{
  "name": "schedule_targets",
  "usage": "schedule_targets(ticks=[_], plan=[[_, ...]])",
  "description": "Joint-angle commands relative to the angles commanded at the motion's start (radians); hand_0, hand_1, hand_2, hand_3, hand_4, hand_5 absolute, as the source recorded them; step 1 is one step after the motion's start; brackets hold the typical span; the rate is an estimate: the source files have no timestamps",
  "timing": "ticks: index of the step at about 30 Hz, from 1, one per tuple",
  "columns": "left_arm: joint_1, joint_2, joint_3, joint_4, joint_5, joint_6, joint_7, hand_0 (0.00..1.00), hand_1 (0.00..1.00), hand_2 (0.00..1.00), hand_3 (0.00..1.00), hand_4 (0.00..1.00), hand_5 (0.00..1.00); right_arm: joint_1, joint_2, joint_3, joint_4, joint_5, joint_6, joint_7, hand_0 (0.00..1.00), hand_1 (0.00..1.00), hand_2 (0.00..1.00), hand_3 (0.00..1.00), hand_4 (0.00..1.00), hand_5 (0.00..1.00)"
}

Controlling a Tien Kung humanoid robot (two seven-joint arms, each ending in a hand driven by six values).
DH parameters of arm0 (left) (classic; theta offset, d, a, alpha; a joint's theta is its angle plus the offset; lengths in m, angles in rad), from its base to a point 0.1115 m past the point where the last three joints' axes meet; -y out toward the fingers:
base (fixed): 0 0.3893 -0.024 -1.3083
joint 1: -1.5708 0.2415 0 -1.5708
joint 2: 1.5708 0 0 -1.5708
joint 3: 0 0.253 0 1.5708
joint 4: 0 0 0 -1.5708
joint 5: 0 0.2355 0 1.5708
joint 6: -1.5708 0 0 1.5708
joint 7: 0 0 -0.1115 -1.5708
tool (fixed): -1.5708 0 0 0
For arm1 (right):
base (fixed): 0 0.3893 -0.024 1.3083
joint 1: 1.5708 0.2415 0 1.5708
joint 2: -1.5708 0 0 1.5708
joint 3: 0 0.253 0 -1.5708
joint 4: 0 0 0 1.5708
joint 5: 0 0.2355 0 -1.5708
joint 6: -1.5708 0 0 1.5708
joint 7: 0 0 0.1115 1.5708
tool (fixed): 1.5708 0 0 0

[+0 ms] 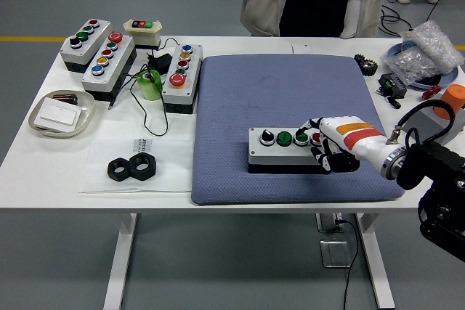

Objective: Pick up the button,place it on the desk,press the button,press the button

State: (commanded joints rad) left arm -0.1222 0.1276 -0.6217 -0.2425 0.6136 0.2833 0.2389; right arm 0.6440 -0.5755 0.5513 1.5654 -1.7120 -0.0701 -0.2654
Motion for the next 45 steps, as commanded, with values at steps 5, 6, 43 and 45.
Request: schedule_targets(ticks=[5, 6, 43, 45], plan=[[0.000, 0.000, -0.003, 0.000, 0.006, -0.001, 0.003, 0.682, 0.651, 0.748, 0.786, 0.702, 0.998, -0.002, 0.009, -0.012, -0.024, 0.005, 0.008, -0.001, 0.138, 0.009, 0.151, 0.740, 0.532, 0.002], [0.001, 0.000, -0.005, 0.000, 0.008, -0.001, 0.003, 0.682, 0.651, 0.748, 0.786, 0.702, 0.998, -0.003, 0.009, -0.015, -0.026, 0.006, 0.010, -0.001, 0.138, 0.009, 0.151, 0.740, 0.532, 0.002], [0.001, -0.002, 0.000, -0.002, 0.003, 0.000, 0.004, 0.683, 0.650, 0.748, 0.788, 0.693, 0.998, -0.011, 0.008, -0.015, -0.053, 0.013, 0.018, -0.004, 0.136, 0.007, 0.149, 0.739, 0.531, 0.002], [0.001, -0.002, 0.002, -0.002, 0.000, 0.000, 0.003, 0.683, 0.650, 0.748, 0.788, 0.693, 0.998, -0.013, 0.007, -0.004, -0.049, 0.009, 0.016, -0.005, 0.136, 0.007, 0.149, 0.739, 0.531, 0.002]])
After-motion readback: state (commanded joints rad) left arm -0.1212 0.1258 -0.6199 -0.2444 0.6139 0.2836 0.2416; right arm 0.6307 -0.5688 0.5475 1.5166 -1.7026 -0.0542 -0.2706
